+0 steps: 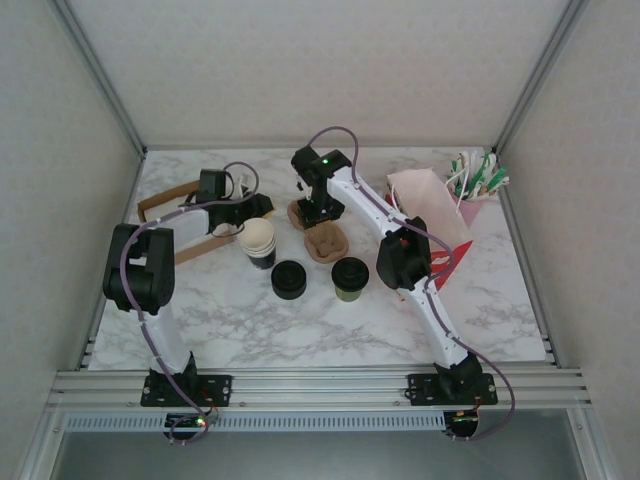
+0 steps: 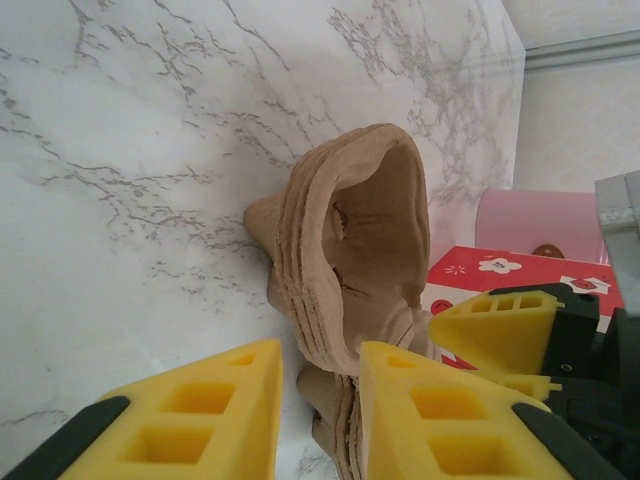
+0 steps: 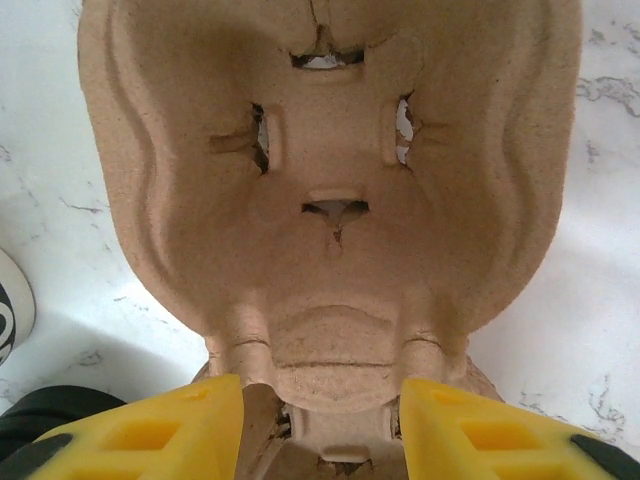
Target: Pack the takeout coffee
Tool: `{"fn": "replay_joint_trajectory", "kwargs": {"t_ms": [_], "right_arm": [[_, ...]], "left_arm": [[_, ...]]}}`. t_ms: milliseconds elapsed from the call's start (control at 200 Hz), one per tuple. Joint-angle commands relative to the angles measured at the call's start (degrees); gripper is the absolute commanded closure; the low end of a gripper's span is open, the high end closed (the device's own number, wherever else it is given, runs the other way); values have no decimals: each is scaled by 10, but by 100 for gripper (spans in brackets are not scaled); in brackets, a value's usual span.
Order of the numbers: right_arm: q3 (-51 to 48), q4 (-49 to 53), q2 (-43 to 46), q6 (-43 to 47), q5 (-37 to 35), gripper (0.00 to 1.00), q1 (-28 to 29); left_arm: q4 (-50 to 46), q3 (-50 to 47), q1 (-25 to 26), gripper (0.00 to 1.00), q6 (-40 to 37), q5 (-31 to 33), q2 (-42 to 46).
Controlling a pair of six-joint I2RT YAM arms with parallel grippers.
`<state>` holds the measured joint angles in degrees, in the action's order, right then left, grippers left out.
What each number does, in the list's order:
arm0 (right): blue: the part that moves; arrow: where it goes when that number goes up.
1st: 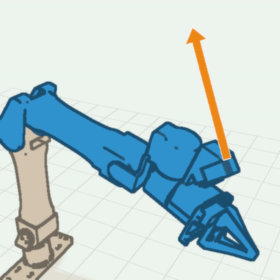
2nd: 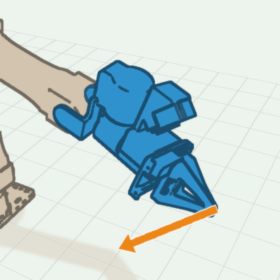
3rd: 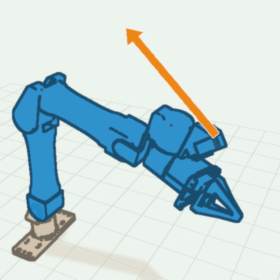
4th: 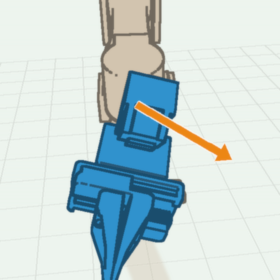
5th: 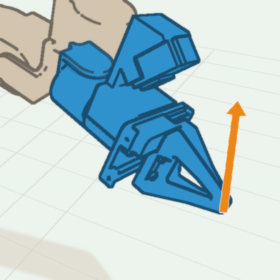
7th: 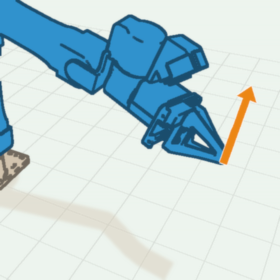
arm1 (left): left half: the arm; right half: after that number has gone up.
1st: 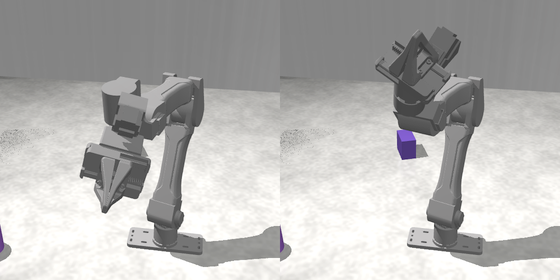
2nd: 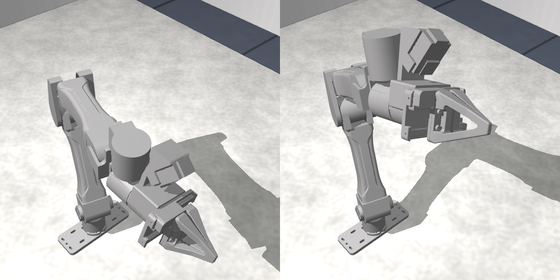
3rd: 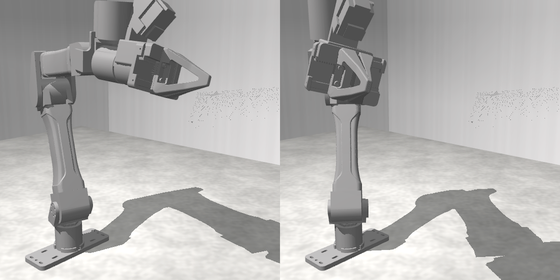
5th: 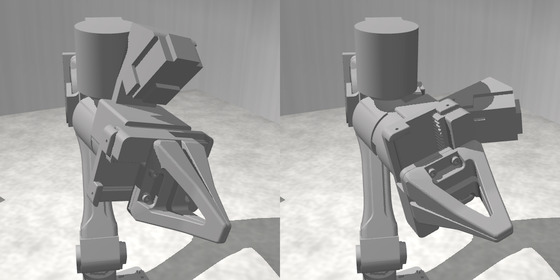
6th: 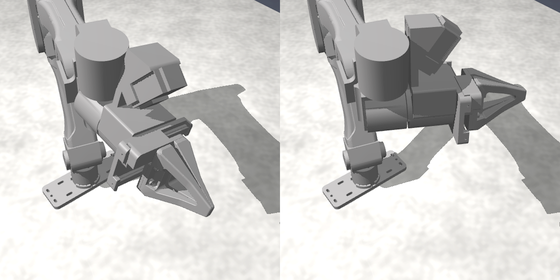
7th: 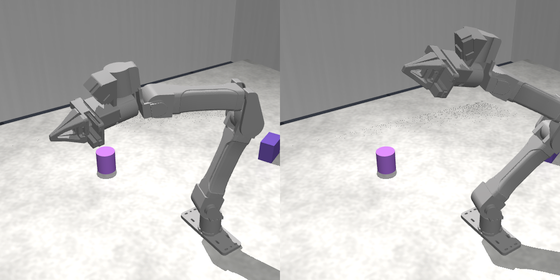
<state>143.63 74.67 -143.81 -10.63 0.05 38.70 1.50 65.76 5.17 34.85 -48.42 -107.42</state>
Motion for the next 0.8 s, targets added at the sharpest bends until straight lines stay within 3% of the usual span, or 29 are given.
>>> {"fn": "replay_joint_trajectory", "kwargs": {"t_ms": [0, 290, 591, 791], "right_arm": [[23, 17, -17, 10, -1, 55, -2], [26, 15, -26, 10, -1, 55, -2], [27, 14, -30, 10, -2, 54, -2], [28, 13, -31, 9, -1, 54, -3]], "left_arm": [[9, -2, -6, 74, -15, -4, -4], [17, 11, -3, 64, -4, -18, 2], [23, 33, 0, 39, 17, -30, 12], [2, 62, -1, 36, 15, -24, 12]]}}
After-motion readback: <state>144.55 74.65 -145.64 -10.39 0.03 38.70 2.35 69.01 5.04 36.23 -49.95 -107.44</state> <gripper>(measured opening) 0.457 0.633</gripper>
